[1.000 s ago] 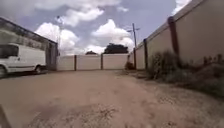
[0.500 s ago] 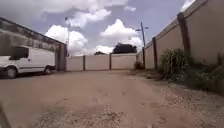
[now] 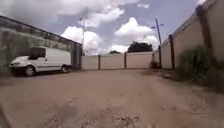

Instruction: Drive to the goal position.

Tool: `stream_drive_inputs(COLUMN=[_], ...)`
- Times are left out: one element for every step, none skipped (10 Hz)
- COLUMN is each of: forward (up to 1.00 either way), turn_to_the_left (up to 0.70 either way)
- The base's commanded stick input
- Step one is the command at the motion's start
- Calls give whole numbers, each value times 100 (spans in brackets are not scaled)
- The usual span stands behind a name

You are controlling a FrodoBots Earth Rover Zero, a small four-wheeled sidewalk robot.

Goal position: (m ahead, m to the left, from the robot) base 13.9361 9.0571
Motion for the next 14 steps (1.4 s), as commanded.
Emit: stream_drive_inputs(forward=[53, 53, 53, 53, 53, 53, 53, 53, 53, 53, 53, 53, 53, 54], turn_to_the_left=[13, 13, 13, 13, 13, 13, 13, 13, 13, 13, 13, 13, 13, 13])
